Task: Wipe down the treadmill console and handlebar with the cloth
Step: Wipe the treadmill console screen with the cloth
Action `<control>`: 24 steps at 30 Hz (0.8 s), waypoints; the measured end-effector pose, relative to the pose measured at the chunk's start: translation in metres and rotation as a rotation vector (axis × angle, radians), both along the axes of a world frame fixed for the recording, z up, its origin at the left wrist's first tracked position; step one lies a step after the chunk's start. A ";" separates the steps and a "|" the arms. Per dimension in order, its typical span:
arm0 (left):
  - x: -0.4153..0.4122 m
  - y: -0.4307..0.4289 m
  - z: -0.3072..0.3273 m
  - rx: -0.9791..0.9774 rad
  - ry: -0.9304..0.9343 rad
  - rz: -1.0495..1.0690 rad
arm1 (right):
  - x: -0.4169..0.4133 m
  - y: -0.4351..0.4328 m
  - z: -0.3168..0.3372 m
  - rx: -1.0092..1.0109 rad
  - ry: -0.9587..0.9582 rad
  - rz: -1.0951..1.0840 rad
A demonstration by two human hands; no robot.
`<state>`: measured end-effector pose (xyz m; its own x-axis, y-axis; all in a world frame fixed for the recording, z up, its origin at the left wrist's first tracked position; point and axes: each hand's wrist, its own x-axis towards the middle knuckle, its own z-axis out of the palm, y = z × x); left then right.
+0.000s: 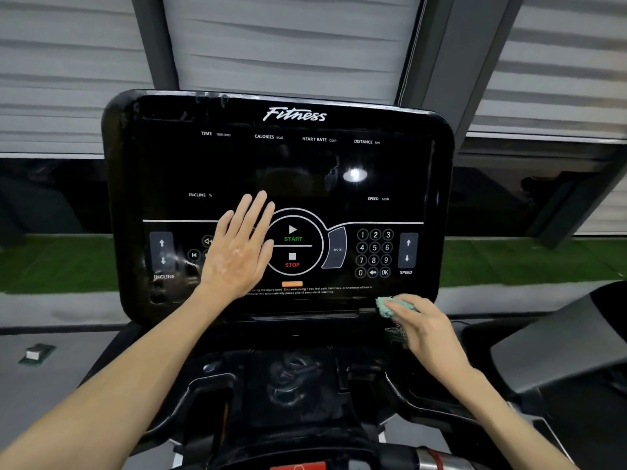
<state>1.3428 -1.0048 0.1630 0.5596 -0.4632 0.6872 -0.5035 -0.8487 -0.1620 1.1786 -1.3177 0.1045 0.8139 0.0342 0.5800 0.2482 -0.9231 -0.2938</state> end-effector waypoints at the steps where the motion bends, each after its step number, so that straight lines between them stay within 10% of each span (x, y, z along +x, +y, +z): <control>1: 0.000 0.000 0.000 -0.001 -0.003 0.002 | 0.001 0.003 0.001 -0.009 -0.019 -0.006; 24: -0.001 0.001 0.001 0.010 -0.025 -0.014 | -0.007 0.025 -0.012 -0.058 -0.210 0.084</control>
<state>1.3422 -1.0037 0.1642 0.5359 -0.4778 0.6961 -0.5106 -0.8400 -0.1834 1.1715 -1.2932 0.0926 0.6686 0.1354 0.7312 0.3751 -0.9105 -0.1744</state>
